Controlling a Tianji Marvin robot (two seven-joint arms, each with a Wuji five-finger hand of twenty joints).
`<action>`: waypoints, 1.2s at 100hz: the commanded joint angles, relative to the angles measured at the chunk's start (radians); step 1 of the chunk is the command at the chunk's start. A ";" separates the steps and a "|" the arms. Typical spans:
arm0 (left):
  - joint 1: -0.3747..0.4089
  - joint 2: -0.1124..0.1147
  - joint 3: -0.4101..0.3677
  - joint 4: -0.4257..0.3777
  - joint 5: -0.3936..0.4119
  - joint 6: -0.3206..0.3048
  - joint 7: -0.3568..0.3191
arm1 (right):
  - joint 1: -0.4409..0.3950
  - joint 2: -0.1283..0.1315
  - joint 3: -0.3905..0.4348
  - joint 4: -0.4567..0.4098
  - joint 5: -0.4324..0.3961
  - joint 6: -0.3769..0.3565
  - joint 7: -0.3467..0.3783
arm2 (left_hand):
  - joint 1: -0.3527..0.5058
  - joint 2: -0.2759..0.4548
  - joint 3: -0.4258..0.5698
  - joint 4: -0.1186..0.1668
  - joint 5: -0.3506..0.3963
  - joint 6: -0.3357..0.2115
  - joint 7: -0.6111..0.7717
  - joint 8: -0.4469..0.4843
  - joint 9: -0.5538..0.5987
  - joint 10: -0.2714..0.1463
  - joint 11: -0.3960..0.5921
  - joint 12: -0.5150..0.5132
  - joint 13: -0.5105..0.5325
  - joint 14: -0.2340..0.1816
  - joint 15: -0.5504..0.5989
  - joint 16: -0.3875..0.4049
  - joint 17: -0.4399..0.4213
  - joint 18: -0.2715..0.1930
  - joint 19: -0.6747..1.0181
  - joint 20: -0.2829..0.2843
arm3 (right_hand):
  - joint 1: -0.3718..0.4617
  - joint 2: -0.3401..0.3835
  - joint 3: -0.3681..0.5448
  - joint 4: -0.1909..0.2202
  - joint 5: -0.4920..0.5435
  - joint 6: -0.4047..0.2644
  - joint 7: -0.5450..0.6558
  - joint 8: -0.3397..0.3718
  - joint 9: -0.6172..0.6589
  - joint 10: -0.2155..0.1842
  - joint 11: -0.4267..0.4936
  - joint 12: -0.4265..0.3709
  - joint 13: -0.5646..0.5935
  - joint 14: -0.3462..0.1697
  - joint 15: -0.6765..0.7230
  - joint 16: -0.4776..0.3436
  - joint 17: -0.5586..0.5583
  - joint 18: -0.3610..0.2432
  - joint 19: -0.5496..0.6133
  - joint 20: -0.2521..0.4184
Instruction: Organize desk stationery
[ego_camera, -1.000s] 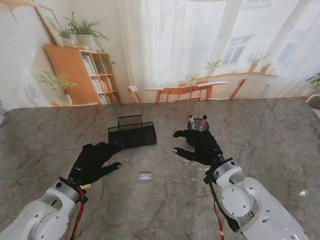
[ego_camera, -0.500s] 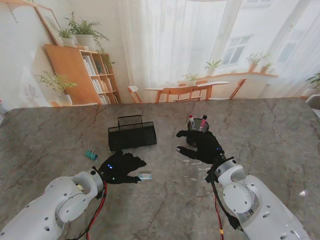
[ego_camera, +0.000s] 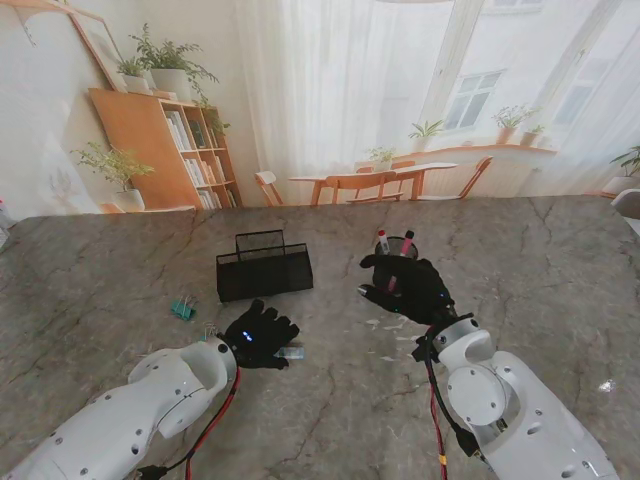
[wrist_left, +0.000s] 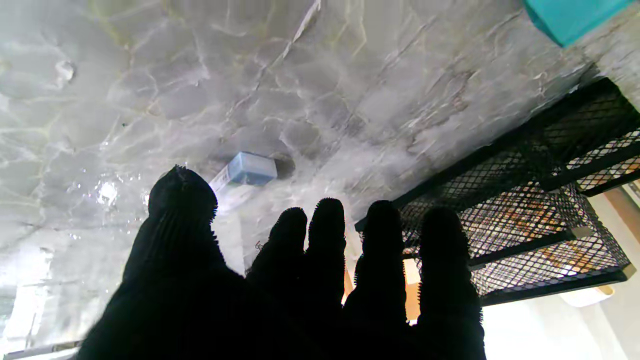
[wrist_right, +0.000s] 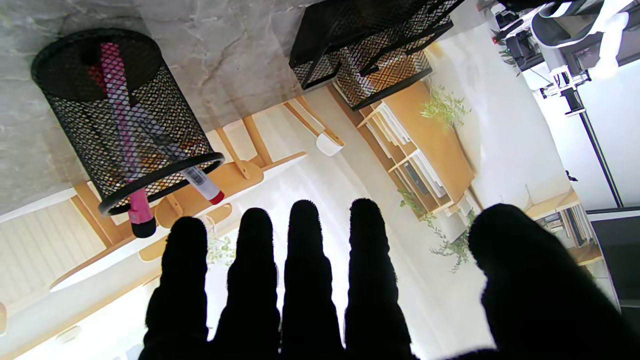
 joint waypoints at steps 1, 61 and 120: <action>-0.002 -0.004 0.013 0.017 -0.008 0.006 -0.004 | -0.001 -0.003 0.001 0.006 0.006 0.001 0.011 | 0.046 -0.028 0.006 0.016 -0.015 0.042 0.030 0.023 -0.031 -0.002 0.044 0.032 -0.037 0.022 0.027 0.024 -0.019 -0.017 0.031 -0.023 | 0.010 0.018 -0.018 -0.030 0.014 -0.005 0.003 0.023 0.013 0.004 0.003 0.014 0.001 0.001 0.003 0.011 -0.017 0.006 0.021 0.008; -0.037 -0.003 0.102 0.085 -0.051 0.037 0.050 | -0.003 -0.012 0.004 0.009 0.017 0.024 -0.022 | 0.301 -0.199 0.023 0.011 -0.005 -0.113 0.699 0.345 0.080 -0.138 0.572 0.350 0.057 -0.060 0.382 0.271 0.051 -0.087 0.160 0.042 | 0.024 0.047 -0.039 -0.027 0.035 0.001 0.018 0.031 0.028 0.009 0.014 0.026 0.009 0.002 0.017 0.018 -0.018 0.011 0.033 0.007; -0.023 -0.008 0.101 0.083 -0.093 0.048 0.042 | -0.013 -0.014 0.017 0.011 0.008 0.031 -0.047 | 0.424 -0.189 0.027 0.006 -0.097 -0.185 1.086 0.528 -0.064 -0.095 0.278 0.159 0.007 -0.051 0.148 0.081 0.082 -0.143 0.168 0.071 | 0.033 0.060 -0.055 -0.025 0.048 0.001 0.025 0.035 0.034 0.009 0.016 0.031 0.012 0.001 0.025 0.020 -0.016 0.015 0.044 0.003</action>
